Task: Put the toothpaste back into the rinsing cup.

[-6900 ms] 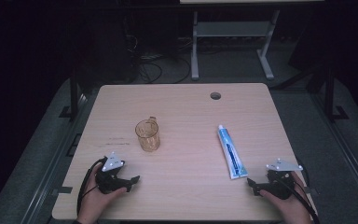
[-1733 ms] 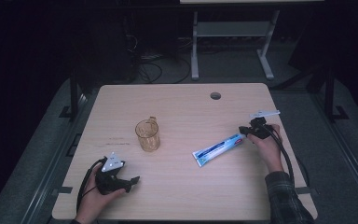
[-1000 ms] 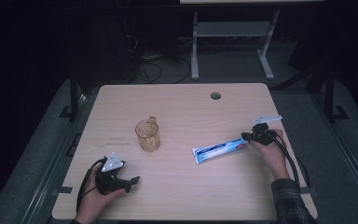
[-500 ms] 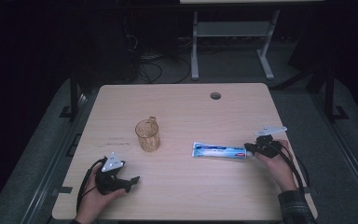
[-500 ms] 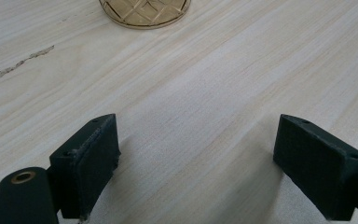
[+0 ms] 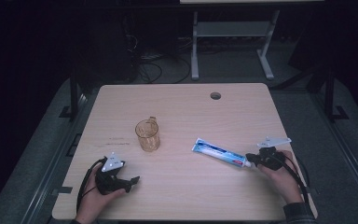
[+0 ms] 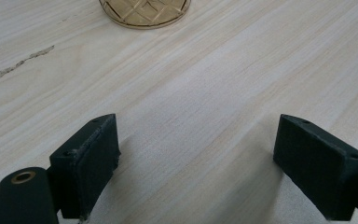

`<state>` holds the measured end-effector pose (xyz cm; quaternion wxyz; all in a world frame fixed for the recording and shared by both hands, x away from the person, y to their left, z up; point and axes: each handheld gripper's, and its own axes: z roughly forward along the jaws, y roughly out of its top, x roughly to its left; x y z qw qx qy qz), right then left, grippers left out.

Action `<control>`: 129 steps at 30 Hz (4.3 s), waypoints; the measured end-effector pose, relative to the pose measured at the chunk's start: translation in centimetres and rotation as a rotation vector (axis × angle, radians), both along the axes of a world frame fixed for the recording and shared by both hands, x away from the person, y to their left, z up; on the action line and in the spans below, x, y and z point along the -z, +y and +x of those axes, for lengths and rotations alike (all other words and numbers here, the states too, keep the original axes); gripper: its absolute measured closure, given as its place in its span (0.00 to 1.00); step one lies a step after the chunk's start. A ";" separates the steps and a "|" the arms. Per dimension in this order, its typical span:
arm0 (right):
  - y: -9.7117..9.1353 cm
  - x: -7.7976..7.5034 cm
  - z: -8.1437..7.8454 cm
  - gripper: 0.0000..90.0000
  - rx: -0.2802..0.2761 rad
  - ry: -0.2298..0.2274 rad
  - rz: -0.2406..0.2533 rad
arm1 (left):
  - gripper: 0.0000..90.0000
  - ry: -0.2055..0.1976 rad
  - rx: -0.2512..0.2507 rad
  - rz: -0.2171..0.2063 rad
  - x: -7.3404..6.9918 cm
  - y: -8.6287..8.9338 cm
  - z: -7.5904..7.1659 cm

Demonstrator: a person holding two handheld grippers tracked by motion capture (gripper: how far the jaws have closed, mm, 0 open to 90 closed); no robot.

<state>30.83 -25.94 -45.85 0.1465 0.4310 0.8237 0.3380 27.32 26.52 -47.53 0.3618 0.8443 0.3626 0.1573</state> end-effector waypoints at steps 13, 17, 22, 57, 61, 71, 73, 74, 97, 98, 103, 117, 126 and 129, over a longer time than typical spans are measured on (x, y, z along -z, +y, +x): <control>0.7 0.2 -3.0 1.00 -0.041 0.017 0.001 | 0.15 0.000 0.003 0.004 0.0 0.0 0.0; 1.1 0.3 -4.0 1.00 -0.063 0.024 0.004 | 0.15 -0.001 0.004 0.006 0.0 0.0 0.0; 1.7 0.3 -4.9 1.00 -0.091 0.032 0.006 | 0.15 -0.001 0.004 0.006 0.0 0.0 0.0; 2.7 -2.5 -2.7 0.41 -0.038 -0.018 0.106 | 0.15 -0.001 0.001 0.002 0.0 0.0 0.0; 3.3 -2.8 -2.2 0.40 -0.049 -0.021 0.103 | 0.15 -0.001 0.001 0.002 0.0 0.0 0.0; 5.0 -3.7 -0.3 0.39 -0.067 -0.021 0.096 | 0.15 -0.002 0.000 0.001 0.0 0.0 0.0; 5.2 -3.8 -0.1 0.39 -0.070 -0.023 0.095 | 0.15 -0.002 0.000 0.001 0.0 0.0 0.0; 5.4 -3.8 0.1 0.39 -0.073 -0.024 0.094 | 0.15 -0.002 0.000 0.001 0.0 0.0 0.0; 9.5 -3.3 4.3 0.36 -0.099 0.044 0.033 | 0.15 0.000 0.000 0.003 0.0 0.0 0.0; 9.8 -3.2 4.7 0.37 -0.095 0.049 0.031 | 0.15 0.000 0.000 0.003 0.0 0.0 0.0; 10.7 -2.8 5.7 0.37 -0.083 0.061 0.000 | 0.15 0.000 0.001 0.003 0.0 0.0 0.0; 12.9 -1.3 7.4 0.37 -0.088 0.106 -0.081 | 0.15 0.001 0.001 0.003 0.0 0.0 0.0; 13.6 -0.5 7.8 0.39 -0.082 0.126 -0.128 | 0.15 0.001 0.000 0.003 0.0 0.0 0.0; 13.8 -0.3 7.9 0.40 -0.084 0.133 -0.142 | 0.15 0.001 0.000 0.003 0.0 0.0 0.0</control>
